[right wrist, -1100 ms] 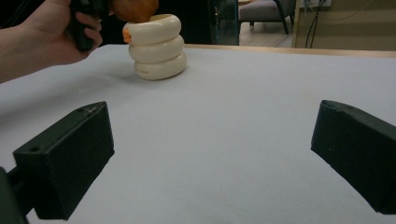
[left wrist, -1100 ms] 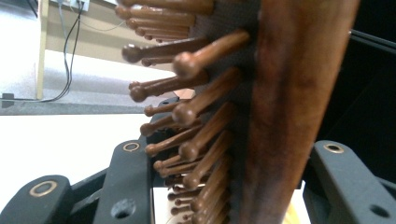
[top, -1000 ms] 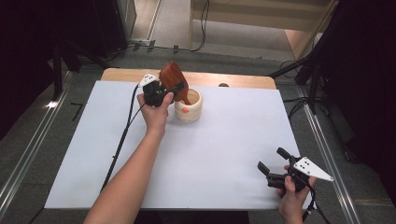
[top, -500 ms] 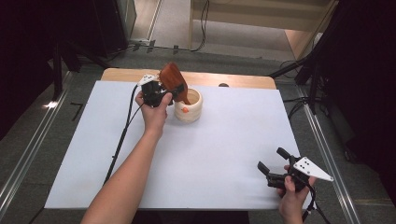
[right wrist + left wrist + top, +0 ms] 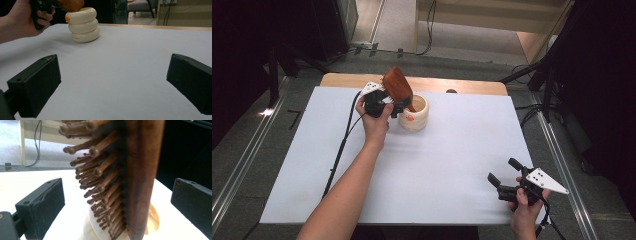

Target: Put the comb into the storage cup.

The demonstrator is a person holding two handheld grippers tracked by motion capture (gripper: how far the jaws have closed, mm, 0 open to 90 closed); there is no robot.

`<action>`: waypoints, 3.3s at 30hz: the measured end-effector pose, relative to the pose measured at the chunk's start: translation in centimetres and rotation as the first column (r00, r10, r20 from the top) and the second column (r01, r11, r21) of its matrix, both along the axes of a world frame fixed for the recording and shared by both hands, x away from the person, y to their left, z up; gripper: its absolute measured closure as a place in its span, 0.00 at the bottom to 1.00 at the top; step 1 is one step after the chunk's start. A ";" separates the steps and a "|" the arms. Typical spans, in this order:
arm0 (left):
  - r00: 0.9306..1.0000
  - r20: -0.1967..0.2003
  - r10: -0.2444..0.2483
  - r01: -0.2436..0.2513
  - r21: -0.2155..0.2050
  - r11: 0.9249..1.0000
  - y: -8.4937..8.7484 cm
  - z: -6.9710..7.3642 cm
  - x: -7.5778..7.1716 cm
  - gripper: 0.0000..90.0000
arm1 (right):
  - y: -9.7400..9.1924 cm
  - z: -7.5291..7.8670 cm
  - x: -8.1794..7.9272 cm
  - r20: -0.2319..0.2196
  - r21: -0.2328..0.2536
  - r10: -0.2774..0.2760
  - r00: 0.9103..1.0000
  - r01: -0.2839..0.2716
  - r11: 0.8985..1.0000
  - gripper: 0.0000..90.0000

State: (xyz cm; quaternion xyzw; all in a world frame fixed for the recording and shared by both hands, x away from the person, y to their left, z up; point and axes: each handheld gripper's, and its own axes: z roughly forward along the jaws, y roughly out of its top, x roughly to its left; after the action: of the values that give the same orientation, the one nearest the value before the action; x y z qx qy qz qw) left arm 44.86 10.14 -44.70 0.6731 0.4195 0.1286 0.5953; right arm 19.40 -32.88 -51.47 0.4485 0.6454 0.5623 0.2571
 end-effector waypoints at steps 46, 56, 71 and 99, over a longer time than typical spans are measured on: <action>0.994 0.107 -0.005 -0.003 0.077 0.997 6.0 1.1 -7.2 0.00 | 0.2 0.0 0.0 -0.003 -0.010 -0.003 1.000 0.003 1.000 0.00; 0.992 0.127 -0.013 0.003 0.081 0.997 7.2 1.5 -9.0 0.00 | 0.3 0.0 0.0 -0.002 -0.014 -0.005 1.000 0.005 1.000 0.00; 0.989 0.145 -0.021 0.007 0.094 0.996 8.5 1.4 -11.2 0.00 | 0.3 0.0 0.0 -0.004 -0.019 -0.002 1.000 0.002 1.000 0.00; 0.980 0.195 -0.035 0.011 0.124 0.992 11.4 2.3 -15.3 0.00 | 0.4 0.0 -0.1 -0.007 -0.017 -0.004 1.000 0.004 1.000 0.00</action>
State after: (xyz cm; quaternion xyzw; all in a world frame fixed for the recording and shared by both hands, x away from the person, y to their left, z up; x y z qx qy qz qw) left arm 29.54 21.52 -42.41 0.6969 0.3423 0.2130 0.5931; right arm 19.31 -32.47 -51.45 0.4494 0.6503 0.5547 0.2599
